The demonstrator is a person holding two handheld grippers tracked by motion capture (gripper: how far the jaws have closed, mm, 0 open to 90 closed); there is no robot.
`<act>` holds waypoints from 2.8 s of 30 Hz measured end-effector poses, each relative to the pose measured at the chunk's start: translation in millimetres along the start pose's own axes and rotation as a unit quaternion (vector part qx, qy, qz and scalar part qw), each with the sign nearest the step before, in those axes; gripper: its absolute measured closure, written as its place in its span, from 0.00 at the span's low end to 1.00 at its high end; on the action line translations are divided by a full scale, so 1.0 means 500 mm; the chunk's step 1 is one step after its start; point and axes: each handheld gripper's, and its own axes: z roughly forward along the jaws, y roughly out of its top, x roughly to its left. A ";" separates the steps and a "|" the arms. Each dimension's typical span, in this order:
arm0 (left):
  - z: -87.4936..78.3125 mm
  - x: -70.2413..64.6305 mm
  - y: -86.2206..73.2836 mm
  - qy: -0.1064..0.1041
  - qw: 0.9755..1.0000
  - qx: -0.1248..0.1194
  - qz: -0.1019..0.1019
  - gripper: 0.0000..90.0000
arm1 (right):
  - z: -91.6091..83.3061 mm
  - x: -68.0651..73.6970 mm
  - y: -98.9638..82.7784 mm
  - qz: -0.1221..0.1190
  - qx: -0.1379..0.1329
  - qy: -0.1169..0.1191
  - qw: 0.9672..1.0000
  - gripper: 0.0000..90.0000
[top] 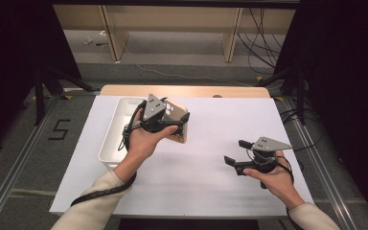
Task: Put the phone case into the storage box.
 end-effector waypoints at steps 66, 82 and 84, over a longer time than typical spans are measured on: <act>-0.051 0.090 0.035 0.081 0.996 -0.027 -0.015 0.12 | 0.001 -0.001 -0.002 0.002 0.000 0.003 1.000 0.17; -0.063 0.108 0.041 0.099 0.994 -0.032 -0.015 0.12 | 0.001 -0.001 -0.003 0.001 0.000 0.004 1.000 0.17; -0.065 0.110 0.042 0.100 0.994 -0.033 -0.014 0.12 | 0.002 -0.001 -0.003 0.001 -0.001 0.003 1.000 0.17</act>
